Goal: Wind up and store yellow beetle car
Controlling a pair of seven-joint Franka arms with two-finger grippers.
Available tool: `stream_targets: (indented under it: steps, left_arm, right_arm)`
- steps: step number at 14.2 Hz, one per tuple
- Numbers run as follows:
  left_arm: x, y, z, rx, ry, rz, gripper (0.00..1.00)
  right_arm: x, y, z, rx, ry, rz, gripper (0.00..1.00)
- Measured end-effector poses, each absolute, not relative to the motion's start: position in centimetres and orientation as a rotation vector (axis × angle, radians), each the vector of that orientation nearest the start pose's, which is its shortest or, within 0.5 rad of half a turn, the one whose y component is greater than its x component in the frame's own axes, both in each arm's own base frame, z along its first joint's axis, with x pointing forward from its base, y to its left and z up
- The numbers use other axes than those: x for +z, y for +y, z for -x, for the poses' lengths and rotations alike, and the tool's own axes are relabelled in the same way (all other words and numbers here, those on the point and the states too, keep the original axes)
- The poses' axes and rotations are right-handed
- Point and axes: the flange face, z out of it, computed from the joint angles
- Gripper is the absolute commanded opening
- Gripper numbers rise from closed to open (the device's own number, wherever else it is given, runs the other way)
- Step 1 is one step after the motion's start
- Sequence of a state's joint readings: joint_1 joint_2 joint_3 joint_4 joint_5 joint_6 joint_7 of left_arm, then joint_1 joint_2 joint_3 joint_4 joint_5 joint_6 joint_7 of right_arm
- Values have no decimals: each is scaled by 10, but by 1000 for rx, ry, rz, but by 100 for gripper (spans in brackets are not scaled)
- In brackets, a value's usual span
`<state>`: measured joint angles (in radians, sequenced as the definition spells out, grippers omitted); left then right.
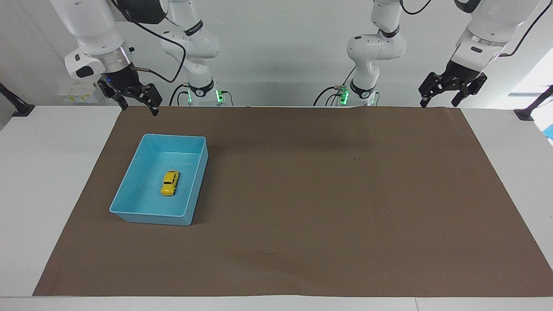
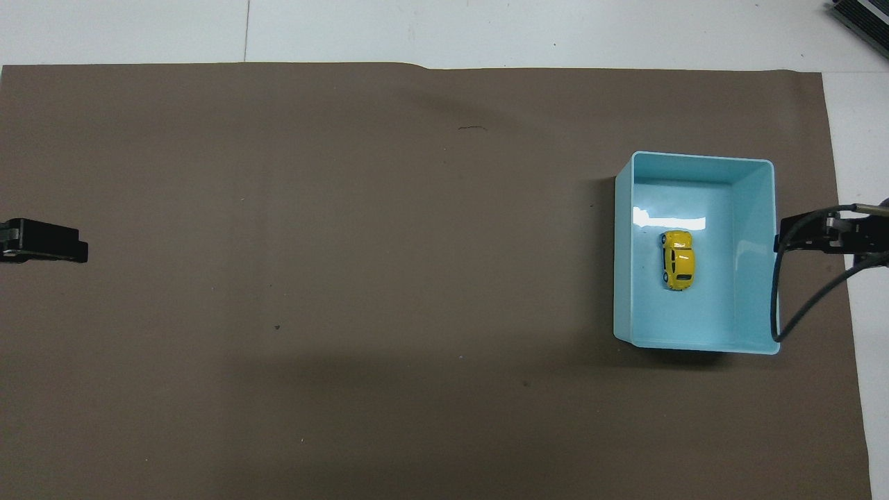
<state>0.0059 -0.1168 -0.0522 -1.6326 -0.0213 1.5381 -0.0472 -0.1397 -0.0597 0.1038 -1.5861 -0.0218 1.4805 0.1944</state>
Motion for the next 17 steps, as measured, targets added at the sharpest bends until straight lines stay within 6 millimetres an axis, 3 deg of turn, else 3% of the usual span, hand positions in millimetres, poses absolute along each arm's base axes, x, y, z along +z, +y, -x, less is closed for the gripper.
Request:
stream_targets:
  steps: [2,17]
  left_arm:
    - [655,-28,-514,-34,-1,3158,100]
    - [655,-28,-514,-34,-1,3158,100]
  right_arm:
    - [652,-20,-529,58,368,3149,100]
    - [646,-20,-534,74,365,3148,100]
